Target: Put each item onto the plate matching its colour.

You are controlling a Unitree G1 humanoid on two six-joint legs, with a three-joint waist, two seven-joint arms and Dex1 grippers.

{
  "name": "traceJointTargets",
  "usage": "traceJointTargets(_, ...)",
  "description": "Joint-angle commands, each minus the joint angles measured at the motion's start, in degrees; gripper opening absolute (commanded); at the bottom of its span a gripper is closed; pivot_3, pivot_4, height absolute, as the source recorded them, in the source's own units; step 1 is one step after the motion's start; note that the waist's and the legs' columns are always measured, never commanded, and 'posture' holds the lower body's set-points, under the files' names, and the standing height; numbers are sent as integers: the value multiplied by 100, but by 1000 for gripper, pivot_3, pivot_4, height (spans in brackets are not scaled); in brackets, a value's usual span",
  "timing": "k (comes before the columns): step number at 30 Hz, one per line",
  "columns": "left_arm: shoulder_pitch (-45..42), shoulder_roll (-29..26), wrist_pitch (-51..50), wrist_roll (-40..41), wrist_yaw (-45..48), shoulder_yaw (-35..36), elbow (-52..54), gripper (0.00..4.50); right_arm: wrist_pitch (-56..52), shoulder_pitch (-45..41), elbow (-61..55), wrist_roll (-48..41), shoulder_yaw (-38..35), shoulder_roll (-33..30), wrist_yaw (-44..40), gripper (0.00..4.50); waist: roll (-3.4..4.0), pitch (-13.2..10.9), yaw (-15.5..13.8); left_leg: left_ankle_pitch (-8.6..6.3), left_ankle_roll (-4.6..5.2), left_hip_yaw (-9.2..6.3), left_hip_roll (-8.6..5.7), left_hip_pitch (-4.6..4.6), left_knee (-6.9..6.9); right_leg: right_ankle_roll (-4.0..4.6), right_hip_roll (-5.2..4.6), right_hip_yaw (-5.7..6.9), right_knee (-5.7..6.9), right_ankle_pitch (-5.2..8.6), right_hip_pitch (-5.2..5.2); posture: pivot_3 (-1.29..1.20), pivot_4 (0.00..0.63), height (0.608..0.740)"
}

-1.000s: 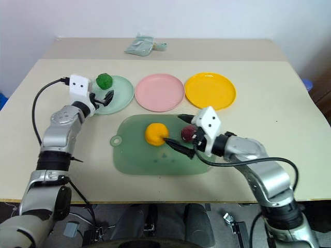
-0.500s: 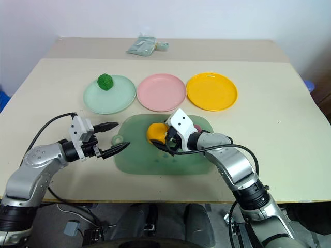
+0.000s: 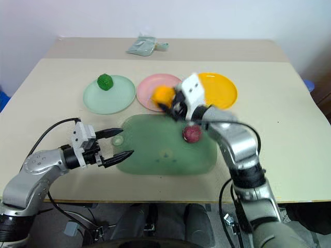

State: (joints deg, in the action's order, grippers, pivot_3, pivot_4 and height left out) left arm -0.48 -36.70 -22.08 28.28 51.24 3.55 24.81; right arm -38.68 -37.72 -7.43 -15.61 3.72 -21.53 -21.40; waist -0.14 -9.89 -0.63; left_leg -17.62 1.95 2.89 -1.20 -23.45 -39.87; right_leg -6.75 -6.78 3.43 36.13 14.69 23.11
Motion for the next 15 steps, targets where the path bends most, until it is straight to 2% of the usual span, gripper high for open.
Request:
traceJointTargets(1,-17,155,23,79,-69,-185,261,4500,404,-442,1611,588,-448,-135,712,2956,0,0,-3,0,0,1,-1,0,1,0,0,-1,1,0,-1,0,150,740)
traceJointTargets(5,-24,262,16,50,-157,-307,324,4500,1003,-958,3055,711,-631,9,813,2956,6,-3,118,4,-4,16,0,-3,24,1,3,-6,-2,0,11,0,150,740)
traceJointTargets(7,-7,284,14,42,-201,-337,373,4500,1247,-1111,3428,696,-697,37,748,3995,15,-7,186,10,-11,19,2,-3,39,0,5,-6,-1,0,14,0,150,740)
traceJointTargets(8,7,287,13,43,-219,-339,391,4500,1355,-1126,3405,670,-693,29,632,4305,17,-8,199,12,-15,23,5,-1,44,-1,8,-7,1,0,16,0,150,740)
traceJointTargets(9,16,288,11,43,-231,-339,400,4500,1438,-1134,3383,658,-686,22,545,4414,17,-8,198,15,-19,24,6,3,55,-1,9,-8,0,0,17,0,150,740)
traceJointTargets(12,118,269,1,62,-283,-255,447,4500,1779,-753,2555,601,-535,-217,-140,4414,20,-9,179,17,-21,22,10,3,64,0,13,-8,-2,0,19,0,150,740)
traceJointTargets(15,224,214,21,85,-267,-187,458,4500,1779,186,1076,-74,-526,-704,-1517,4414,19,-9,92,15,-18,15,7,1,64,-1,10,-8,-6,0,17,0,150,740)
